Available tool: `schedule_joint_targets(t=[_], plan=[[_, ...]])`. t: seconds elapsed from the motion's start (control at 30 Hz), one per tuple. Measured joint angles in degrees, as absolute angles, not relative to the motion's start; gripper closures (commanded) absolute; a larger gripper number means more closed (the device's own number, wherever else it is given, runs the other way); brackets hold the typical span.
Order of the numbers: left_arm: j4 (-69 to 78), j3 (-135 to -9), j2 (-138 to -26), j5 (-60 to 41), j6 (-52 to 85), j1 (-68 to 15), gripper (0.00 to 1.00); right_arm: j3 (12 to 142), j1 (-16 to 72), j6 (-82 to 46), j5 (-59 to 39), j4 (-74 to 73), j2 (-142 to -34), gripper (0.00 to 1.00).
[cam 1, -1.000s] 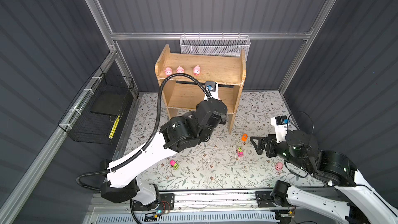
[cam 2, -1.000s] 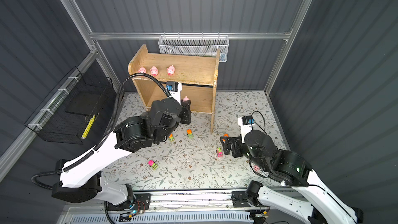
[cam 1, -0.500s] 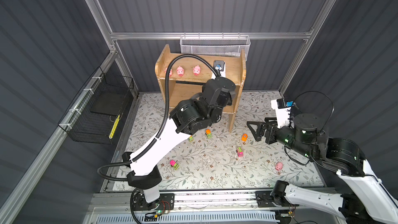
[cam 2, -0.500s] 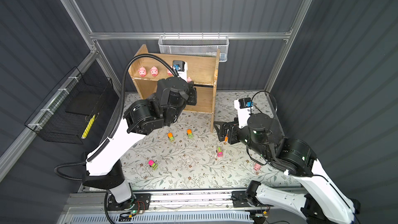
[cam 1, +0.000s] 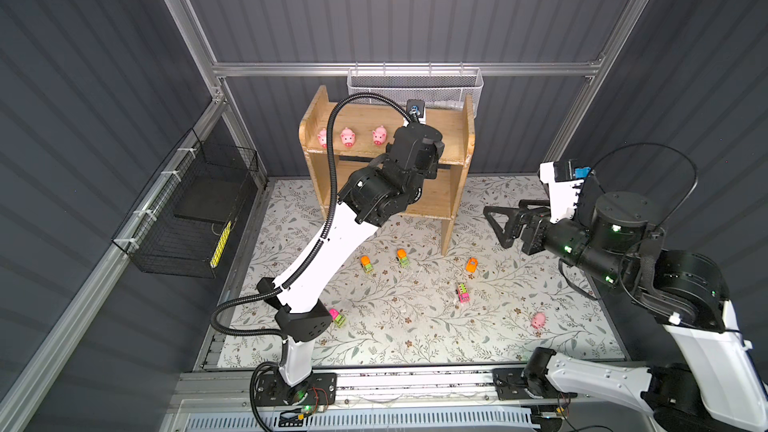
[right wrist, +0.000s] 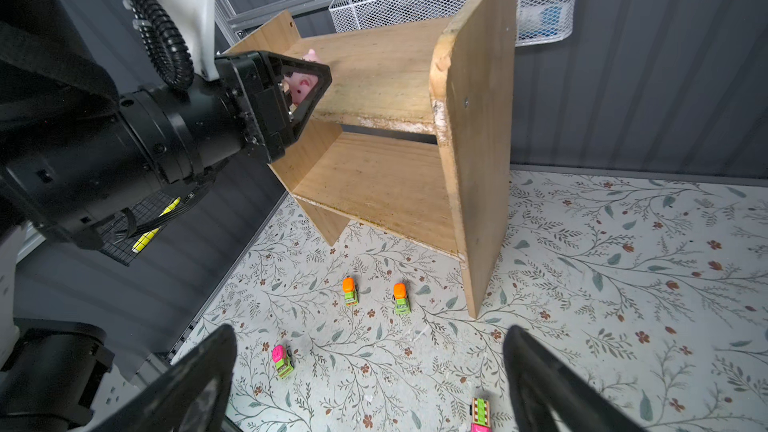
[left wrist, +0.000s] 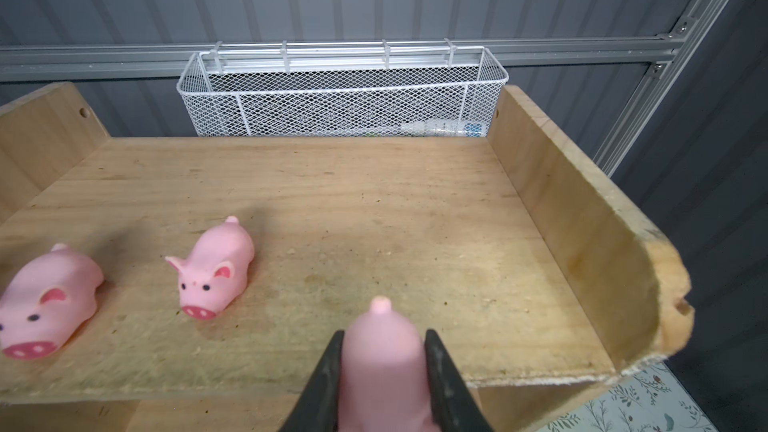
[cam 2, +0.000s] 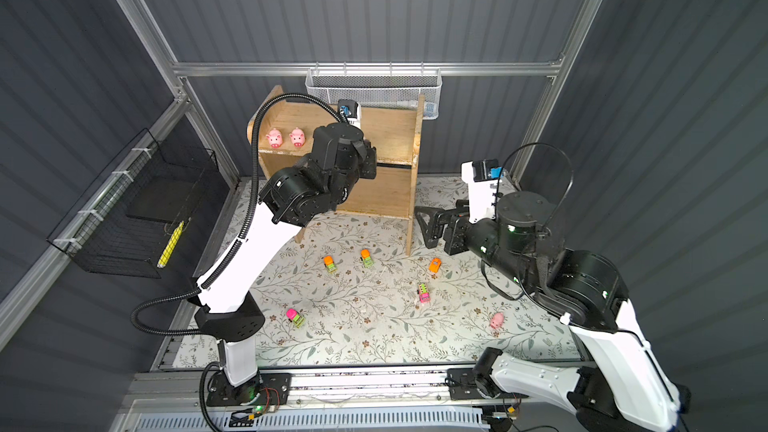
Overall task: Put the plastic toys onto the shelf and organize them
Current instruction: 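Carry the pig with the left gripper over the shelf while the right gripper rises, then lower the pig beside the three pigs on the top shelf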
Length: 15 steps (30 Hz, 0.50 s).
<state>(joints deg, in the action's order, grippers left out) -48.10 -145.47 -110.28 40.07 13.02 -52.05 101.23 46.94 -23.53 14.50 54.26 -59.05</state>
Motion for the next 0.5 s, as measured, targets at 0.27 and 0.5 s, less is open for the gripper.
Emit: schedule_joint_targets(t=[0.27, 0.5], plan=[[-46.5, -145.6, -110.5, 38.7, 12.0, -49.3, 0.67, 102.3, 42.5, -23.3, 11.5, 54.5, -60.3, 0.01], [-45.2, -145.0, -110.8, 37.4, 11.7, -48.3, 0.67, 102.5, 40.1, -23.3, 9.3, 54.7, -61.1, 0.01]])
